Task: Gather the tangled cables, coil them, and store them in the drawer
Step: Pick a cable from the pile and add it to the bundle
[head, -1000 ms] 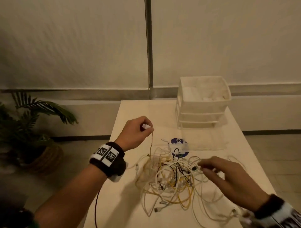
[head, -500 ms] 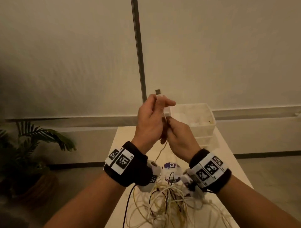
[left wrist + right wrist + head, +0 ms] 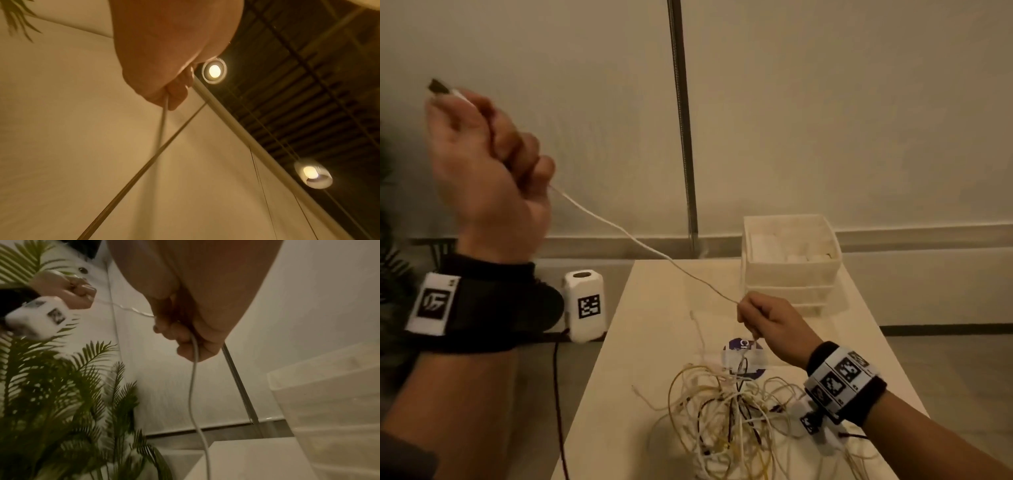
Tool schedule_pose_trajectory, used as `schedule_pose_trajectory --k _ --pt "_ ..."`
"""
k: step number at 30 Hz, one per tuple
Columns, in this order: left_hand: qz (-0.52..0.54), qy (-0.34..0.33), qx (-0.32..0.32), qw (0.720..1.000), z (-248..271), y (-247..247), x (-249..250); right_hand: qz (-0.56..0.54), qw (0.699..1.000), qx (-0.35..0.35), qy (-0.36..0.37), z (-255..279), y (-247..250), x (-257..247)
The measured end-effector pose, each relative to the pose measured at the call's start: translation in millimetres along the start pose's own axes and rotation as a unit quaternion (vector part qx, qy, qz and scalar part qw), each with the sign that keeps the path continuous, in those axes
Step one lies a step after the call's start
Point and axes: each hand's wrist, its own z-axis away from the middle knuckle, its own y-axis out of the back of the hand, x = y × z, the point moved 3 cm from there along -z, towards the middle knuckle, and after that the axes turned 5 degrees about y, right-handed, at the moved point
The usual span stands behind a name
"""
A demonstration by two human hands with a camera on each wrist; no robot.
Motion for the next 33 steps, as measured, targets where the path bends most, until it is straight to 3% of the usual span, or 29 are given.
schedule_pose_trajectory --k 2,3,5,6,7,8,10,13,18,19,21,22,24,26,28,30,32,33 --pt "-0.117 0.008 -0.085 0.989 26 -12 -9 -0.003 0.999 0.041 0.001 -5 4 -6" --pt "-0.211 0.016 -0.154 0.965 44 -26 -21 -0.003 0.999 0.053 0.013 -8 6 -15" --pt "-0.408 0.058 -0.296 0.861 80 -52 -59 0.001 0.997 0.059 0.055 -18 10 -42" --pt "-0.470 0.082 -0.336 0.812 94 -58 -79 -0.001 0.995 0.058 0.084 -23 13 -58" --pt "-0.502 0.091 -0.351 0.785 103 -64 -93 -0.011 0.992 0.057 0.112 -27 17 -72" --pt "-0.515 0.084 -0.348 0.779 106 -67 -102 -0.028 0.990 0.055 0.126 -30 22 -83" --pt "-0.540 0.043 -0.318 0.778 104 -72 -110 -0.074 0.989 0.053 0.116 -35 33 -91" --pt "-0.580 0.011 -0.309 0.754 93 -70 -117 -0.093 0.988 0.055 0.112 -31 42 -87" --pt "-0.507 0.063 -0.343 0.788 65 -67 -102 -0.123 0.986 0.082 0.082 -15 39 -57" --pt "-0.485 0.062 -0.312 0.815 57 -66 -99 -0.122 0.986 0.077 0.079 -12 38 -52" --pt "-0.391 0.097 -0.174 0.898 37 -58 -93 -0.123 0.988 0.060 0.072 -8 33 -46" --pt "-0.342 0.116 -0.101 0.927 26 -53 -91 -0.130 0.988 0.056 0.066 -6 31 -43" --pt "-0.297 0.105 0.027 0.949 7 -37 -86 -0.139 0.988 0.047 0.047 -3 27 -34" --pt "-0.353 0.055 0.092 0.929 -3 -26 -79 -0.133 0.990 0.035 0.020 0 24 -24" --pt "-0.477 0.018 0.069 0.876 8 -30 -80 -0.145 0.988 0.051 -0.010 1 25 -16" --pt "-0.555 -0.016 -0.015 0.831 34 -45 -89 -0.165 0.982 0.087 -0.031 -3 31 -18" --pt "-0.535 -0.045 -0.176 0.825 61 -63 -107 -0.176 0.979 0.102 -0.031 -9 36 -31" --pt "-0.530 -0.027 -0.267 0.804 73 -70 -122 -0.183 0.978 0.099 -0.023 -13 38 -40"
